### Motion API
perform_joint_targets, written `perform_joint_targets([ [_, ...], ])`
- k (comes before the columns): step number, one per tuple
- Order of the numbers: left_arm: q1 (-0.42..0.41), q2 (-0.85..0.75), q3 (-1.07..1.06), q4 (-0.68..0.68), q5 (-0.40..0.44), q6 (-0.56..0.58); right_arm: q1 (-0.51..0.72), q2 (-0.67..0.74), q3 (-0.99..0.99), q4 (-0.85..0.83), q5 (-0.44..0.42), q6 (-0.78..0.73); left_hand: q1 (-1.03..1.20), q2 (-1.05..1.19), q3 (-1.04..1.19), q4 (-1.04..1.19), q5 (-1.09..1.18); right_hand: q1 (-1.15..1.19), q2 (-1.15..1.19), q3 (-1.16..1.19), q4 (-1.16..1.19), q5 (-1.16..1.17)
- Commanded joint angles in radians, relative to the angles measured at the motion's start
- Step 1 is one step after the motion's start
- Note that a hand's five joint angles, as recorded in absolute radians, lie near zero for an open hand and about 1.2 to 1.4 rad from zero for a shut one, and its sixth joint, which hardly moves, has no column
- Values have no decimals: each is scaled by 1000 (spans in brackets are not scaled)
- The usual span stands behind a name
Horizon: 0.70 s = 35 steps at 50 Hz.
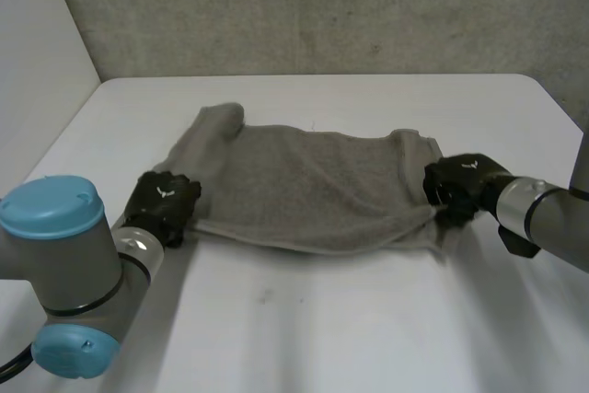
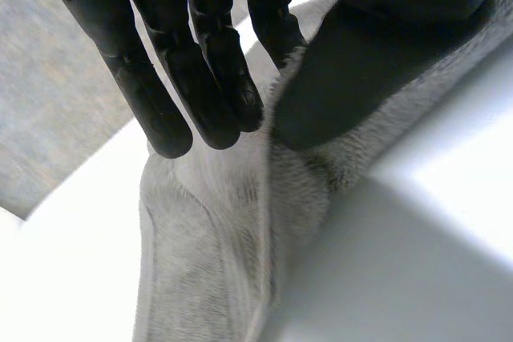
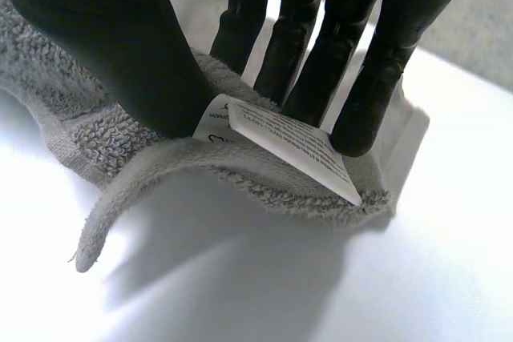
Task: Fold the towel.
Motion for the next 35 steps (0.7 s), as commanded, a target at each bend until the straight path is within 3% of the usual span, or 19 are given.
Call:
perform_joint_targets([
  [1, 0, -6, 10, -6, -2, -2, -52, -16, 54, -13, -12, -9, -162, -164, -174, -174, -177, 335, 219, 204, 191, 303],
  [13, 3, -54, 20, 6, -5, -5, -112, -39, 69, -14, -64, 2, -399, -402, -412, -411, -414, 335, 219, 204, 191, 303],
  [35, 15, -26, -32, -52, -8, -11, -150, -20, 80, -63, -58, -7, -405, -408, -418, -417, -420, 335, 219, 204, 191, 303],
])
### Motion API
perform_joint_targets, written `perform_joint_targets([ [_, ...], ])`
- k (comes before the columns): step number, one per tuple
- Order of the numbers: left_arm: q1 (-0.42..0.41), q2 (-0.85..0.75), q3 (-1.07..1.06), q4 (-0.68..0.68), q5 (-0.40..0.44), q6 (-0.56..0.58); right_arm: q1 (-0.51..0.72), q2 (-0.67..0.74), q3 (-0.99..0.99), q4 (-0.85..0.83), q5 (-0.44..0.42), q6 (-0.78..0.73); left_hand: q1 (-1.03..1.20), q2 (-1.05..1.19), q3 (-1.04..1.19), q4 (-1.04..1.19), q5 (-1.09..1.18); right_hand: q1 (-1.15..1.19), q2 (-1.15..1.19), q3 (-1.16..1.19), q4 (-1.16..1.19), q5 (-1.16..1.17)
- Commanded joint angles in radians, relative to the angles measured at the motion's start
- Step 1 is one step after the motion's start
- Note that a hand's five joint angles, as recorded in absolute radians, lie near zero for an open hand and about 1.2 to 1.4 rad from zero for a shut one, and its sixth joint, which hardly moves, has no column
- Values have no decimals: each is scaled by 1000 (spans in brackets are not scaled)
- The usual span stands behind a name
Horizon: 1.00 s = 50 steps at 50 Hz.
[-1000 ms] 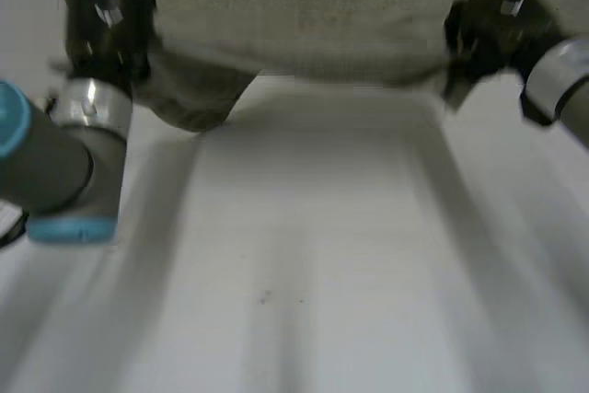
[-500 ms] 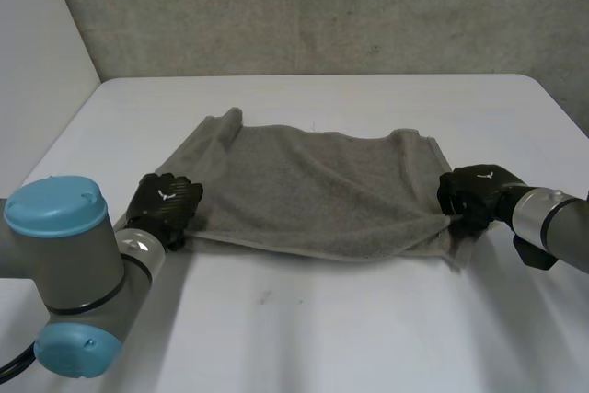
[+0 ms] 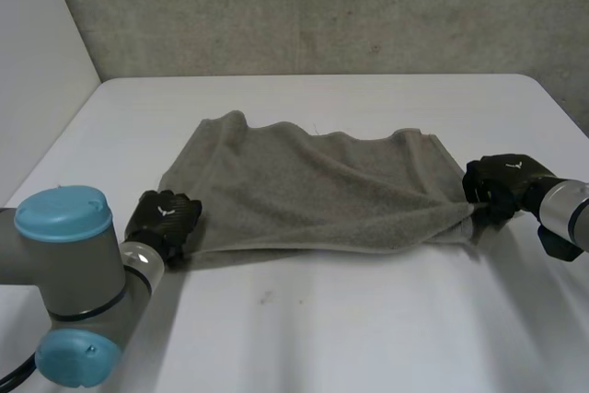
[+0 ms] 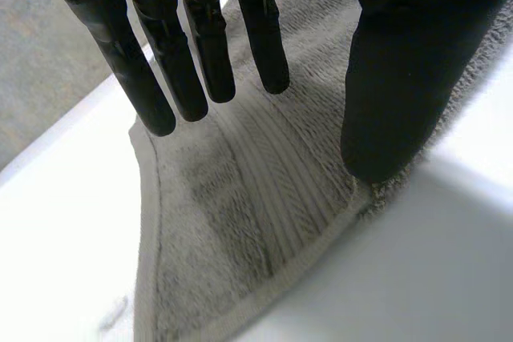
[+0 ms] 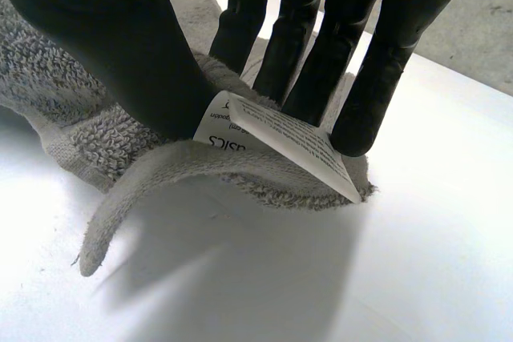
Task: Fold the towel.
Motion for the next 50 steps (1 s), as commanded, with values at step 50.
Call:
perform_joint_targets([
  [50, 192, 9, -30, -30, 77, 11, 13, 34, 23, -24, 0, -13, -154, -149, -149, -148, -148, 335, 219, 204, 190, 303],
])
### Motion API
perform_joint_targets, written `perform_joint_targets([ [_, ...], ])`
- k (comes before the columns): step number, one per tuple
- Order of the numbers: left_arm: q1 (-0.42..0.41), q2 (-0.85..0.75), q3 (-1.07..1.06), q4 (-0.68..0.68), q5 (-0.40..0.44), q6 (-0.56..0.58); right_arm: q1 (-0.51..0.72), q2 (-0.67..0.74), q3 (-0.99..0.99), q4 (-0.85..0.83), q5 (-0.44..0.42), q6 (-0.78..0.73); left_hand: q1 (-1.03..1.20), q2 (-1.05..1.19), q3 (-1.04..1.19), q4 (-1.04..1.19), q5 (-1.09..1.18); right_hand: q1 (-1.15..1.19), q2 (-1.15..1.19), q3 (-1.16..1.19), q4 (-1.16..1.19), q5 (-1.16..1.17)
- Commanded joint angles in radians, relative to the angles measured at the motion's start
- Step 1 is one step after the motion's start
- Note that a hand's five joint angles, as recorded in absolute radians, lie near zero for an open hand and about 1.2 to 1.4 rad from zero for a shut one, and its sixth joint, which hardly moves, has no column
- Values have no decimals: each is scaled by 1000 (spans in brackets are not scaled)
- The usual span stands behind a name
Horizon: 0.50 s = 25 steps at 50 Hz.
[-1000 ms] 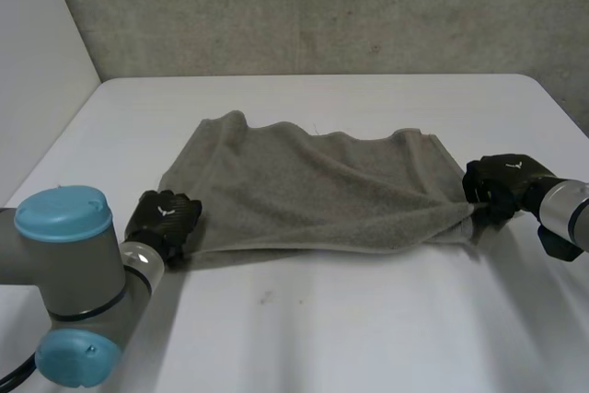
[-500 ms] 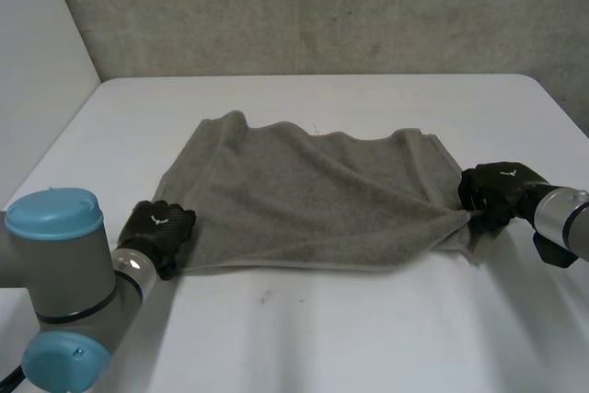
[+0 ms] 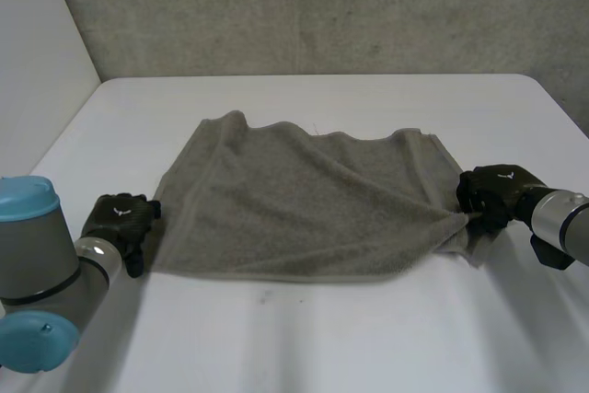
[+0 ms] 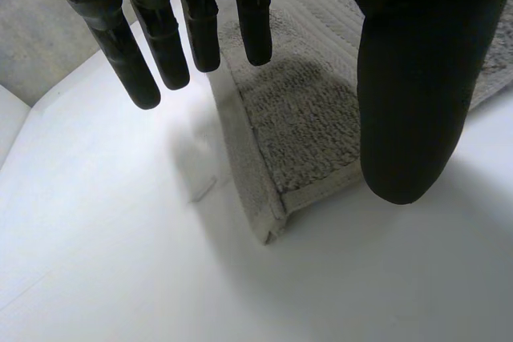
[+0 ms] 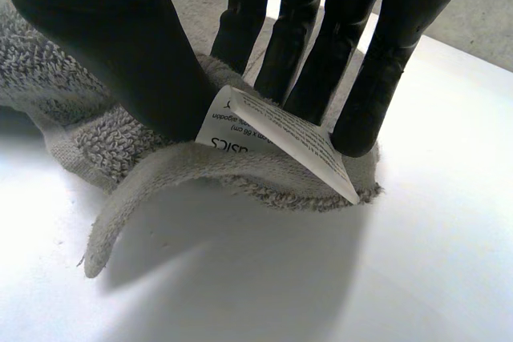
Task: Fold the towel.
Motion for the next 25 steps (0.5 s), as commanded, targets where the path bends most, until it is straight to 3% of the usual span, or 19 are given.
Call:
perform_joint_targets([
  [1, 2, -15, 10, 12, 14, 0, 3, 1, 4, -1, 0, -1, 72, 78, 78, 81, 81, 335, 219, 204, 190, 303],
  [21, 1, -92, 92, 43, 19, 0, 6, 6, 11, -8, -2, -1, 166, 172, 172, 175, 175, 335, 219, 204, 190, 303],
  [25, -1, -109, 112, 43, 32, 0, 6, 6, 11, -9, -2, -1, 330, 336, 336, 338, 339, 335, 219, 204, 190, 303],
])
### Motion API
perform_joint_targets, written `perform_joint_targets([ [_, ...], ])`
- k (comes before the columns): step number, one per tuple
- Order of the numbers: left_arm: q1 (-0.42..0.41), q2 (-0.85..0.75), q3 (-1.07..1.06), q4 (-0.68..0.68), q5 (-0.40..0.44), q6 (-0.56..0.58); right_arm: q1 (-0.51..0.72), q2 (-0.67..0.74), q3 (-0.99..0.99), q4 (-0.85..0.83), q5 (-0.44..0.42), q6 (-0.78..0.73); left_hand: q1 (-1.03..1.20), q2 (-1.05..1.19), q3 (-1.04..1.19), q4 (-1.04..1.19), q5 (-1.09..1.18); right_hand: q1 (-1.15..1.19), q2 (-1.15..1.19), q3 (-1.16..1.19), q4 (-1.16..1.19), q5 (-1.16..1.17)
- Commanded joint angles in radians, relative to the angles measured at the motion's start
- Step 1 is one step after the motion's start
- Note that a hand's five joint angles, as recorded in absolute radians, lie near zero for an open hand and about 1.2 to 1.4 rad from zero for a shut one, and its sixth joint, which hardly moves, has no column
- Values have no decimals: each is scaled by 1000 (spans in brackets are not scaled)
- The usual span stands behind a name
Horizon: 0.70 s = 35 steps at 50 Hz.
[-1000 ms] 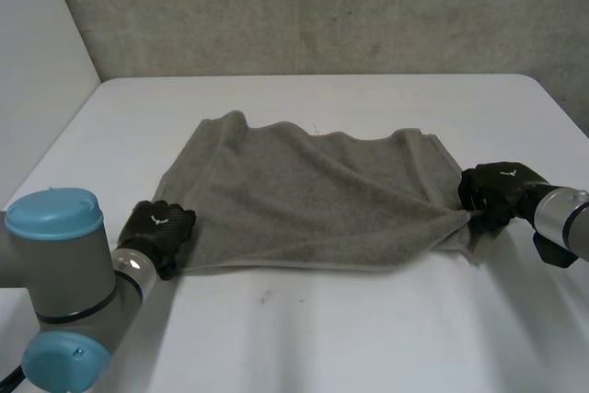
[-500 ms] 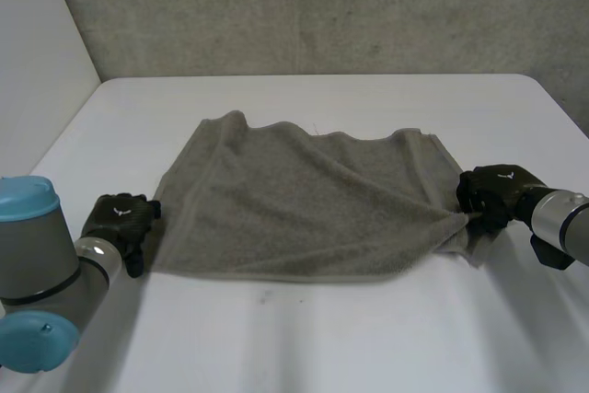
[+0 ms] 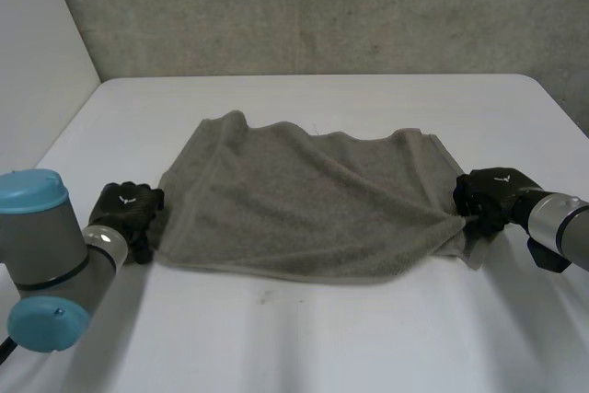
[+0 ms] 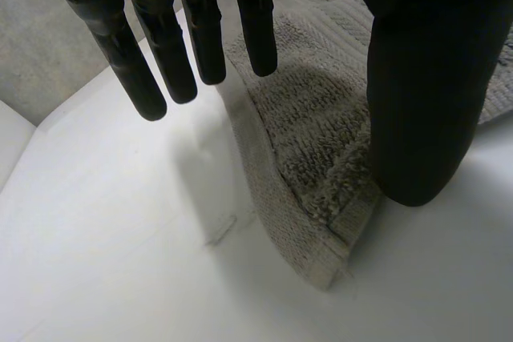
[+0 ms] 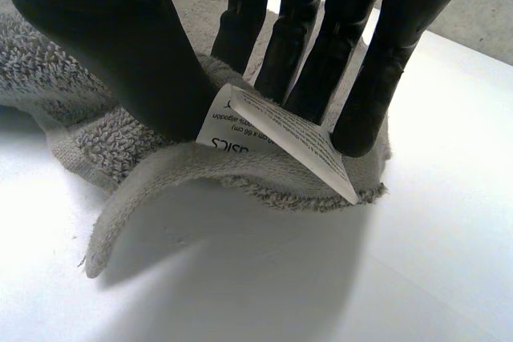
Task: Fold the towel.
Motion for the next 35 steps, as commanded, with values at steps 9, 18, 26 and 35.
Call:
perform_joint_targets([
  [9, -5, -13, 35, 1, 24, -2, 0, 6, 4, -12, 5, 0, 643, 643, 642, 642, 643, 335, 219, 204, 190, 303],
  [18, -17, 65, 12, 1, 23, -12, 0, 6, 4, -12, 5, 0, 925, 924, 924, 923, 925, 335, 219, 204, 190, 303],
  [26, -17, 75, -12, -4, 23, -12, 1, 4, 5, -11, 5, 0, 925, 924, 924, 923, 925, 335, 219, 204, 190, 303],
  [35, -2, 194, -67, -47, 17, -3, -6, -71, -16, 90, -1, -56, 925, 924, 924, 923, 925, 335, 219, 204, 190, 303],
])
